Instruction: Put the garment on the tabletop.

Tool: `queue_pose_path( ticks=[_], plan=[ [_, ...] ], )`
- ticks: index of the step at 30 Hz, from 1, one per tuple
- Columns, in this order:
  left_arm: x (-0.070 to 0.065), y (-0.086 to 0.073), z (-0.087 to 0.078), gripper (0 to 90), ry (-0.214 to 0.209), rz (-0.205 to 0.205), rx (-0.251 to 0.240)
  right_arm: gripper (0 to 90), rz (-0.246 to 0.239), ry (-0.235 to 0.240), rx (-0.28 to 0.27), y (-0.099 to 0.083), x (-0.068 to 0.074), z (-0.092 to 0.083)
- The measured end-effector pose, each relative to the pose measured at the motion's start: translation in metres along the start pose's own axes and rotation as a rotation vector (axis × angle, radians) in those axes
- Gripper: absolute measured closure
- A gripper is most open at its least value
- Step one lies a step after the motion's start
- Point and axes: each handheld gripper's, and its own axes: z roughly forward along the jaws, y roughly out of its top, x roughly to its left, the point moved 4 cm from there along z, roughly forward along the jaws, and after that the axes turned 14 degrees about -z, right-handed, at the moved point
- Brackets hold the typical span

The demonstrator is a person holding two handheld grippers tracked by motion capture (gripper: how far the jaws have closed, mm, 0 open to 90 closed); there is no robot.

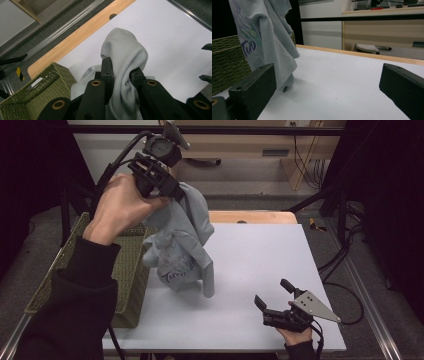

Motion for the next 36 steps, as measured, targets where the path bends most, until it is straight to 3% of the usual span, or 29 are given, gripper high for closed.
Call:
queue_pose_path(
  ticks=[8, 11, 14, 20, 28, 29, 36],
  plan=[
    [0.000, -0.006, 0.012, 78.5, -0.024, 0.008, 0.005, 1.3, 0.014, -0.001, 0.003, 0.000, 0.000, -0.002],
    [0.000, -0.009, 0.020, 78.4, -0.033, 0.017, 0.016, 1.3, -0.006, 0.001, -0.019, 0.000, 0.000, 0.000],
    [-0.001, -0.013, 0.028, 78.4, -0.040, 0.026, 0.021, 1.3, 0.010, -0.003, -0.003, 0.000, 0.000, -0.001],
    [-0.002, -0.020, 0.042, 78.4, -0.063, 0.032, 0.005, 1.3, -0.008, 0.000, -0.003, -0.002, -0.001, -0.001],
    [-0.002, -0.028, 0.061, 78.4, -0.076, 0.048, 0.009, 1.2, 0.024, -0.001, 0.000, -0.001, -0.001, -0.002],
    [-0.002, -0.029, 0.063, 78.4, -0.082, 0.048, 0.014, 1.2, 0.005, -0.009, -0.007, -0.002, -0.002, -0.002],
    [-0.005, -0.036, 0.078, 78.3, -0.113, 0.040, -0.018, 1.2, 0.016, -0.013, -0.014, -0.002, -0.003, -0.002]
  ],
)
